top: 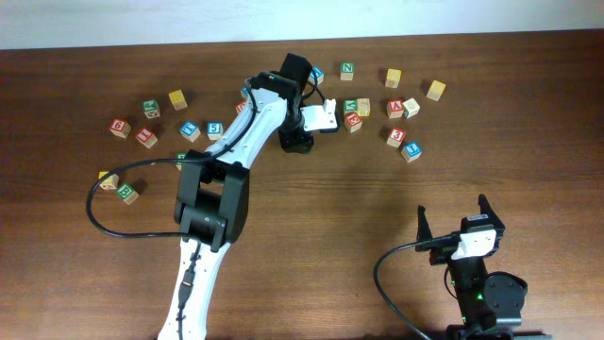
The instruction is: Spell out RSS
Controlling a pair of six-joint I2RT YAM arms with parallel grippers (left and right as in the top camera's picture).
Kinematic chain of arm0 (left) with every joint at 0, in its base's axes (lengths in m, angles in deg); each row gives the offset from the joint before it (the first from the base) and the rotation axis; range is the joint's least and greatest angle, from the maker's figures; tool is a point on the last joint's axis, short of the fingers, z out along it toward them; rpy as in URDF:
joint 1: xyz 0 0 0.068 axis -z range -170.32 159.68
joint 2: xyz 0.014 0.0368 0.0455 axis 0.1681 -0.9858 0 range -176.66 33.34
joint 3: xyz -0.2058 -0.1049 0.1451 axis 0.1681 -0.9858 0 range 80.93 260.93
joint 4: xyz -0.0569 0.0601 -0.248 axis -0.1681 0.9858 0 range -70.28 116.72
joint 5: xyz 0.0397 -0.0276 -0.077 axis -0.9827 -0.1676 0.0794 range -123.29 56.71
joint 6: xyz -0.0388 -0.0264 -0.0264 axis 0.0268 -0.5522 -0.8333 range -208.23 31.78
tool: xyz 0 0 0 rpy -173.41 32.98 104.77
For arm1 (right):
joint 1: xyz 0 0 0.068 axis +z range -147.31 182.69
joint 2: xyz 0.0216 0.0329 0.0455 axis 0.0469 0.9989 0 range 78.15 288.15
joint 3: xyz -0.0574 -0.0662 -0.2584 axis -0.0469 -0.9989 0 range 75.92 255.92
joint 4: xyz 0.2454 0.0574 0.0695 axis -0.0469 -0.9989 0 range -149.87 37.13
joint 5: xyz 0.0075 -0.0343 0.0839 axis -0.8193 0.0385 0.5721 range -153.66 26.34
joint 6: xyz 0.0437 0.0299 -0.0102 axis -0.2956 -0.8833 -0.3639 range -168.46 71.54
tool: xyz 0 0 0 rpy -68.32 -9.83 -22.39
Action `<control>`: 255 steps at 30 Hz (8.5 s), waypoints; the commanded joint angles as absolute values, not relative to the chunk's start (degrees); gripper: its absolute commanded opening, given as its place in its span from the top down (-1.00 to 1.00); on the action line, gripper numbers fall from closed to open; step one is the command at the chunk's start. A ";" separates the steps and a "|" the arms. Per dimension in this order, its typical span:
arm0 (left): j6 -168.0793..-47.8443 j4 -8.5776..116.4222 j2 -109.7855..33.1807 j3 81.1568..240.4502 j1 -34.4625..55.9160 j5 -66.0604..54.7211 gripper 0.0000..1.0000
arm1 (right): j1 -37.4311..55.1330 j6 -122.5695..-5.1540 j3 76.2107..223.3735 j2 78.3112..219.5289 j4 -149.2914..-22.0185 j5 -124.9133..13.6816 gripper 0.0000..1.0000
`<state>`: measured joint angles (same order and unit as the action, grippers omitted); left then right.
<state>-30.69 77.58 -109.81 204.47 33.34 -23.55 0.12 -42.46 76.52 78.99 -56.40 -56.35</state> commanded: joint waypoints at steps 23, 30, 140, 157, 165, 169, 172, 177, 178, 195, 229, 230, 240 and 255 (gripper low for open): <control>-46.25 78.52 -111.27 209.30 32.27 -27.44 1.00 | 0.43 -43.16 76.23 78.57 -56.75 -56.63 -0.96; -78.79 91.94 -111.27 216.10 31.85 -28.86 1.00 | 0.43 -43.14 76.23 78.55 -56.75 -56.63 -0.96; -91.19 87.94 -48.28 175.23 30.89 -38.48 -0.98 | 0.43 -76.65 76.23 78.57 -55.92 -44.85 -0.96; -91.19 88.10 -48.28 175.23 30.89 -38.48 -0.98 | 0.43 -89.46 76.23 79.64 -55.70 -25.73 -0.96; -91.19 88.10 -48.28 175.23 30.89 -38.48 -0.98 | 0.43 -79.14 80.06 83.51 -60.84 -26.97 -0.96; -91.19 88.12 -48.28 175.23 30.89 -38.48 -0.98 | 0.43 -66.53 94.70 98.05 -73.93 -32.85 -0.97; -91.19 88.10 -48.28 175.23 30.89 -38.48 -0.98 | 0.43 -60.08 107.53 112.67 -83.94 -38.69 -0.97; -91.19 88.10 -48.28 175.23 30.89 -38.48 -0.98 | 0.43 -57.24 128.10 130.68 -97.27 -46.67 -0.97; -91.19 88.12 -48.28 175.23 30.89 -38.48 -0.98 | 0.43 -57.24 130.59 132.63 -99.02 -48.17 -0.97; -91.19 88.12 -48.28 175.23 30.89 -38.48 -0.98 | 10.83 -55.73 184.58 191.62 -102.82 -62.01 -0.97; -91.19 88.12 -48.28 175.23 30.89 -38.48 -0.98 | 7.53 -65.02 209.23 227.48 -92.57 -65.40 -0.57; -91.19 88.12 -48.28 175.23 30.89 -38.48 -0.98 | 7.55 -65.02 209.23 227.75 -92.46 -65.37 -0.54; -91.19 88.12 -48.28 175.23 30.89 -38.48 -0.98 | 7.53 -65.04 209.23 229.50 -90.34 -65.79 -0.25; -91.19 88.12 -48.28 175.23 30.89 -38.48 -0.99 | 7.53 -65.04 209.23 229.50 -90.58 -65.79 0.34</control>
<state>-92.08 88.05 -48.61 175.40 31.04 -39.05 7.18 -64.95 208.14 228.86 -90.50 -65.72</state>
